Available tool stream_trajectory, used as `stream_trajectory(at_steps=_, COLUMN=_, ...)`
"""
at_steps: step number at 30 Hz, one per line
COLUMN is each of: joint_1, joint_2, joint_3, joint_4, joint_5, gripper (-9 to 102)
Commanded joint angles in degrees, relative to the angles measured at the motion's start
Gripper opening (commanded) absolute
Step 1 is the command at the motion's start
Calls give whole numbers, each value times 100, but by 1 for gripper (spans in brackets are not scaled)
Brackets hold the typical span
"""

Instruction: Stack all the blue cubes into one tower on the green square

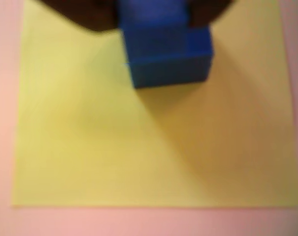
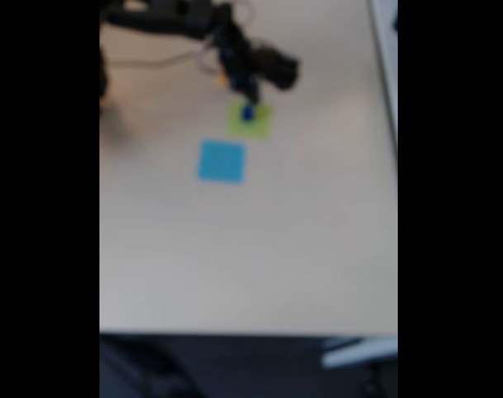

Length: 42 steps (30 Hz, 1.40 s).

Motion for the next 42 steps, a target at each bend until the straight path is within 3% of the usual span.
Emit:
stream_trajectory(at_steps=1, joint_1=-35, joint_2=237, joint_3=167, joint_4=-264, joint_5=62, gripper=2)
stream_trajectory(at_steps=42, joint_1=-158, joint_2=448, joint_3=413, joint_4=-352, joint_5=158, gripper=2)
